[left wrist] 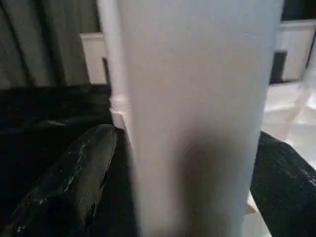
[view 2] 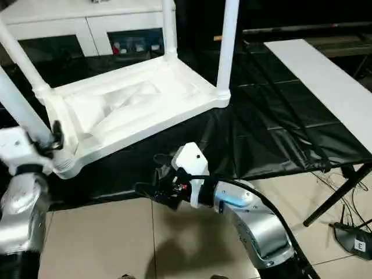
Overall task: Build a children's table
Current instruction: Rotate table base
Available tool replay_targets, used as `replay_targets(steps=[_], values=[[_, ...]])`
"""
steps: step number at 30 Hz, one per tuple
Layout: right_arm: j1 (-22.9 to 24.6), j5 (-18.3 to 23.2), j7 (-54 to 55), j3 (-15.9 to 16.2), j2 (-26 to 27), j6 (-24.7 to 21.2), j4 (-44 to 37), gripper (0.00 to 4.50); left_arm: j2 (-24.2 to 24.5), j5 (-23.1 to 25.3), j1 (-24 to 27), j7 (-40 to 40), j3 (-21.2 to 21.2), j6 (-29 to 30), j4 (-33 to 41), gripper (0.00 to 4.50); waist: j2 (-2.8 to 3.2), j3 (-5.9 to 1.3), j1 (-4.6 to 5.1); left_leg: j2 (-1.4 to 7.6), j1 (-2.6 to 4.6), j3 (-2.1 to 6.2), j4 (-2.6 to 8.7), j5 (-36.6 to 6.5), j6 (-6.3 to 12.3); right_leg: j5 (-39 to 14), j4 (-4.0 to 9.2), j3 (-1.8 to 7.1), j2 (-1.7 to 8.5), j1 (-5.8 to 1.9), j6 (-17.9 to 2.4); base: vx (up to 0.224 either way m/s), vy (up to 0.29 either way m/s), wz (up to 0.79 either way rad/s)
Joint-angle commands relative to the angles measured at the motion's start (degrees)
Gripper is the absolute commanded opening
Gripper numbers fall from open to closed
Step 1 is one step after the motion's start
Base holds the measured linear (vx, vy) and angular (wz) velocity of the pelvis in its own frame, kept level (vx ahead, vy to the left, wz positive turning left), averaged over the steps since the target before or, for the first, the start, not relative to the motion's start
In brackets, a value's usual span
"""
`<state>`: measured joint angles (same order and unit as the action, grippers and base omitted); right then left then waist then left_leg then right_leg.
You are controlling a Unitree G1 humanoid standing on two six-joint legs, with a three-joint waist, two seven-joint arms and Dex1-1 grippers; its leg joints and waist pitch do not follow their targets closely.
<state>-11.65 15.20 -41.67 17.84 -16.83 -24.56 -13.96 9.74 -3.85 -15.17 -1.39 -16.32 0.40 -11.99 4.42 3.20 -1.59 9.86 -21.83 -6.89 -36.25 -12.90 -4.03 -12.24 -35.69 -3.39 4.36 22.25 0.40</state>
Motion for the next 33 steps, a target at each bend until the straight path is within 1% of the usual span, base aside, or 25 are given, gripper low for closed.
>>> replay_targets(steps=[1, 2, 4, 6, 8, 10, 11, 12, 13, 14, 15, 18, 19, 20, 21, 22, 23, 24, 25, 27, 28, 30, 31, 32, 33], values=[[-1.2, -0.9, 1.2, -0.6, 0.2, 0.9, 1.4, 3.79, 0.7, -1.2, -1.7, 4.9, 2.8, 2.8, -1.1, 4.34, 0.16, -4.38, -0.33, 1.95, 0.33, 0.12, 4.06, 1.9, 4.76, 9.8, 2.76, 2.33, 3.15, -2.92, -14.5, 0.000, 0.000, 0.00], [-2.1, -3.0, 5.0, -1.8, 0.7, 0.4, 3.6, 3.79, 0.9, -3.2, -2.3, 10.6, 5.3, 3.7, -0.7, 4.34, 0.05, -4.32, -0.59, 2.05, 0.34, 0.06, 4.21, 1.0, 4.48, 7.8, 2.87, 2.41, 3.32, -2.94, -14.8, 0.000, 0.000, 0.00], [-3.0, -4.7, 8.8, -3.2, 1.4, -0.3, 6.2, 3.79, 1.2, -4.7, -2.4, 14.9, 7.4, 5.1, 0.0, 4.34, 0.05, -4.22, -0.82, 2.04, 0.52, -0.11, 4.33, -0.2, 3.85, 5.6, 3.02, 2.40, 3.21, -2.57, -15.2, 0.000, 0.000, 0.00], [-4.9, -7.2, 16.7, -7.0, 2.9, -0.6, 11.7, 3.79, 2.0, -8.3, -2.3, 23.9, 11.4, 8.2, 2.3, 4.34, -0.04, -3.80, -1.71, 2.28, 1.26, -0.84, 4.95, -6.8, 1.10, -3.1, 3.61, 2.67, 3.17, -1.78, -15.0, 0.000, 0.000, 0.00], [-6.0, -8.2, 21.1, -9.5, 3.6, -0.1, 15.2, 3.79, 2.6, -11.1, -2.3, 29.1, 13.4, 10.2, 4.2, 4.34, -0.05, -3.66, -2.12, 2.45, 1.91, -1.42, 5.22, -9.9, -0.63, -6.6, 3.94, 2.91, 3.03, -1.12, -14.3, 0.000, 0.000, 0.00], [-7.5, -9.2, 25.0, -11.4, 3.9, 1.0, 19.6, 3.79, 3.2, -12.9, -3.0, 32.5, 14.6, 12.1, 5.6, 4.34, -0.31, -3.62, -2.18, 2.43, 1.71, -1.77, 5.31, -10.7, -1.15, -7.2, 3.87, 3.13, 2.92, -1.30, -13.7, 0.000, 0.000, 0.00], [-9.3, -9.7, 28.4, -12.9, 4.2, 2.4, 24.3, 3.79, 3.7, -14.1, -3.8, 34.9, 15.3, 13.0, 6.4, 4.34, -0.52, -3.72, -2.16, 2.26, 1.37, -1.99, 5.54, -9.4, -1.50, -7.4, 3.68, 3.29, 2.98, -1.38, -12.9, 0.000, 0.000, 0.00], [-9.3, -9.7, 28.4, -12.9, 4.2, 2.4, 24.3, 3.79, 3.7, -14.1, -3.8, 34.9, 15.3, 13.0, 6.4, 4.34, -0.54, -3.85, -1.98, 2.18, 1.20, -2.01, 5.47, -8.8, -1.53, -6.5, 3.65, 3.21, 2.82, -1.65, -12.4, 0.000, 0.000, 0.00], [-11.6, -10.3, 31.1, -13.6, 4.5, 4.2, 29.9, 3.79, 3.9, -15.5, -4.8, 36.9, 15.3, 14.2, 6.7, 4.34, -0.82, -3.94, -2.06, 2.17, 1.18, -2.10, 5.35, -8.0, -1.31, -5.4, 3.61, 3.24, 2.87, -1.68, -12.2, 0.000, 0.000, 0.00], [-12.0, -10.3, 31.4, -13.7, 4.5, 4.6, 30.8, 3.79, 4.0, -15.8, -5.0, 37.1, 15.3, 14.4, 6.8, 4.34, -0.91, -4.05, -1.91, 2.06, 1.07, -2.20, 5.27, -7.2, -1.17, -4.4, 3.43, 3.22, 2.97, -1.68, -12.4, 0.000, 0.000, 0.00], [-13.8, -10.7, 32.6, -14.0, 4.9, 6.0, 34.7, 3.79, 4.1, -17.0, -5.7, 38.5, 15.2, 15.4, 7.1, 4.34, -1.16, -4.34, -1.54, 1.89, 0.60, -2.36, 5.02, -5.1, -0.24, -1.8, 3.18, 3.07, 3.01, -2.08, -12.7, 0.000, 0.000, 0.00], [-19.7, -11.3, 34.2, -14.7, 6.3, 10.1, 47.0, 3.79, 4.1, -20.0, -7.4, 41.0, 15.7, 18.2, 9.1, 4.34, -1.56, -4.33, -1.14, 1.67, 0.32, -2.63, 4.85, -4.5, 1.39, -2.1, 3.21, 3.00, 3.08, -2.07, -13.9, 0.000, 0.000, 0.00], [-21.4, -11.6, 34.5, -14.9, 6.9, 11.3, 50.4, 3.79, 4.1, -20.6, -7.8, 41.5, 15.9, 18.8, 9.8, 4.34, -1.47, -4.29, -1.09, 1.77, 0.29, -2.66, 4.77, -4.3, 1.95, -2.3, 3.25, 2.95, 3.13, -2.07, -14.4, 0.000, 0.000, 0.00], [-24.8, -12.3, 35.0, -15.0, 8.0, 13.7, 57.2, 3.79, 3.7, -21.4, -8.4, 41.7, 16.3, 20.0, 10.8, 4.34, -1.80, -4.44, -0.91, 1.96, 0.26, -2.77, 4.64, -3.7, 2.61, -1.2, 2.99, 2.94, 3.25, -2.07, -15.0, 0.000, 0.000, 0.00], [-25.7, -12.5, 35.0, -14.9, 8.2, 14.3, 58.9, 3.79, 3.7, -21.3, -8.5, 41.8, 16.6, 20.0, 11.0, 4.34, -2.32, -4.35, -0.85, 1.85, 0.18, -2.85, 4.64, -2.7, 3.49, -0.4, 3.05, 2.84, 3.01, -2.14, -15.4, 0.000, 0.000, 0.00], [-27.9, -12.9, 34.9, -14.7, 8.8, 15.5, 62.8, 3.79, 3.6, -21.0, -8.9, 42.0, 17.2, 19.9, 11.3, 4.34, -2.16, -4.48, -0.96, 2.02, 0.25, -2.80, 4.52, -2.4, 3.82, 0.0, 2.71, 2.84, 3.25, -2.08, -15.9, 0.000, 0.000, 0.00], [-29.4, -12.9, 35.0, -14.9, 9.3, 16.4, 65.2, 3.79, 3.5, -20.9, -9.1, 42.0, 17.6, 20.1, 11.6, 4.34, -2.39, -4.48, -0.95, 2.03, 0.16, -2.87, 4.48, -1.0, 4.73, 1.3, 2.68, 2.77, 3.13, -2.14, -16.1, 0.000, 0.000, 0.00], [-30.9, -12.9, 35.5, -15.1, 9.8, 17.0, 67.5, 3.79, 3.4, -20.8, -9.4, 42.1, 17.9, 20.4, 11.6, 4.34, -2.17, -4.55, -0.99, 2.08, 0.18, -2.81, 4.37, -0.3, 5.11, 2.3, 2.41, 2.79, 3.18, -2.12, -16.3, 0.000, 0.000, 0.00], [-33.6, -13.1, 36.2, -15.3, 10.7, 18.2, 71.4, 3.79, 3.2, -20.5, -9.9, 41.8, 18.3, 20.8, 12.0, 4.34, -3.25, -4.47, -0.93, 2.09, 0.13, -2.97, 4.46, -0.1, 5.84, 3.0, 2.55, 2.72, 3.01, -2.20, -16.4, 0.000, 0.000, 0.00], [-35.4, -13.0, 36.5, -15.7, 11.4, 19.1, 73.7, 3.79, 3.1, -21.0, -10.1, 41.5, 18.5, 21.9, 12.9, 4.34, -2.63, -4.54, -1.25, 2.29, 0.49, -2.94, 4.40, -0.1, 6.06, 2.9, 2.26, 2.71, 3.18, -1.90, -16.9, 0.000, 0.000, 0.00], [-36.4, -13.1, 36.4, -15.9, 11.9, 19.6, 75.1, 3.79, 3.2, -21.1, -10.2, 41.4, 18.7, 22.5, 13.5, 4.34, -2.65, -4.45, -1.28, 2.34, 0.43, -2.93, 4.43, 0.0, 6.06, 3.3, 2.22, 2.69, 3.12, -1.90, -16.8, 0.000, 0.000, 0.00], [-37.9, -13.6, 36.1, -15.6, 12.6, 20.2, 77.3, 3.79, 3.4, -21.4, -10.1, 41.3, 19.3, 23.8, 15.1, 4.34, -3.58, -3.37, -1.27, 2.36, 0.24, -3.00, 4.88, -1.1, 5.98, 2.7, 2.39, 2.72, 2.92, -1.59, -16.5, 0.000, 0.000, 0.00], [-39.1, -14.3, 35.6, -15.3, 13.3, 21.4, 79.5, 3.79, 3.5, -21.1, -9.9, 41.2, 20.0, 24.4, 16.4, 4.34, -3.42, -3.27, -1.31, 2.48, 0.46, -2.97, 5.00, -2.4, 5.38, 1.8, 2.37, 2.77, 3.00, -1.52, -16.3, 0.000, 0.000, 0.00], [-40.0, -14.4, 35.1, -15.4, 14.0, 22.0, 80.5, 3.79, 3.4, -21.3, -9.9, 41.1, 20.4, 25.2, 17.3, 4.34, -3.76, -2.64, -1.14, 2.51, 0.30, -2.93, 5.30, -4.0, 4.65, 0.5, 2.47, 2.78, 2.96, -1.40, -16.2, 0.000, 0.000, 0.00], [-40.0, -14.4, 35.1, -15.4, 14.0, 22.0, 80.5, 3.79, 3.4, -21.3, -9.9, 41.1, 20.4, 25.2, 17.3, 4.34, -3.72, -2.62, -1.05, 2.60, 0.50, -2.86, 5.40, -5.0, 3.85, 0.0, 2.46, 2.80, 3.09, -1.45, -16.0, 0.000, 0.000, 0.00]])
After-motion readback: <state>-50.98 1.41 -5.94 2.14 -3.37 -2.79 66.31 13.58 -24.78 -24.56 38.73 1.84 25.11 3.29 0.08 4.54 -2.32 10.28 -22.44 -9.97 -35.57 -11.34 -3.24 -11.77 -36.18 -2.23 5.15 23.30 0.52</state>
